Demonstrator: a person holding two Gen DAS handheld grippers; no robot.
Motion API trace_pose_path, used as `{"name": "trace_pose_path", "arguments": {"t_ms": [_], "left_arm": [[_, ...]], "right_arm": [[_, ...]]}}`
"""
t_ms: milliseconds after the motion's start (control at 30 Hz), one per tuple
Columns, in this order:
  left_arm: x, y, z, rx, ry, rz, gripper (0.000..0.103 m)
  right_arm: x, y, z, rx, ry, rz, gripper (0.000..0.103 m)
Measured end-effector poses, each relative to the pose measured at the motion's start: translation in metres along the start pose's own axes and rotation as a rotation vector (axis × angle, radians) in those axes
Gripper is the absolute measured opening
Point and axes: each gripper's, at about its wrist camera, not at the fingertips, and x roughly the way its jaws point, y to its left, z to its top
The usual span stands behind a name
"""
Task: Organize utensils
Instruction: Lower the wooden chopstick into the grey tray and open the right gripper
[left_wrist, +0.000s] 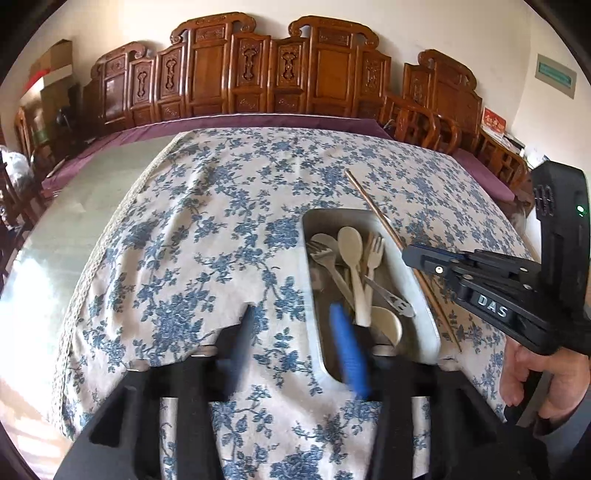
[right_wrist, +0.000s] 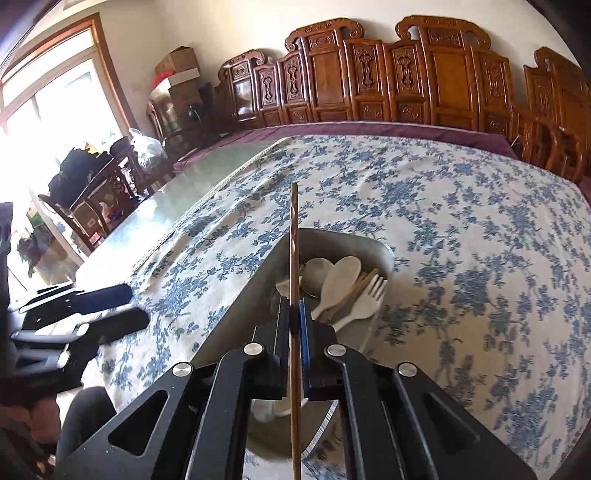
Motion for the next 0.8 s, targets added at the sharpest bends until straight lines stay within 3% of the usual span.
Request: {"name": "trace_pose_path", "arguments": {"t_ms": [167, 300, 800], "left_arm": [[0.001, 0.009, -0.002, -0.003, -0.004, 0.007, 0.067], [0.001, 0.013, -0.003, -0.001, -0.005, 0.013, 0.071], [0.004, 0.019, -0.004, -0.008, -0.002, 0.02, 0.071]], "right_arm": [[0.021, 0.001, 0.006, 0.04, 0.015, -0.004, 0.006], [0.034, 0.002, 0.007, 0.042, 0.026, -0.029, 0.006], [0.057, 0.004, -0.008, 0.019, 0.099, -0.091, 0.007]]}}
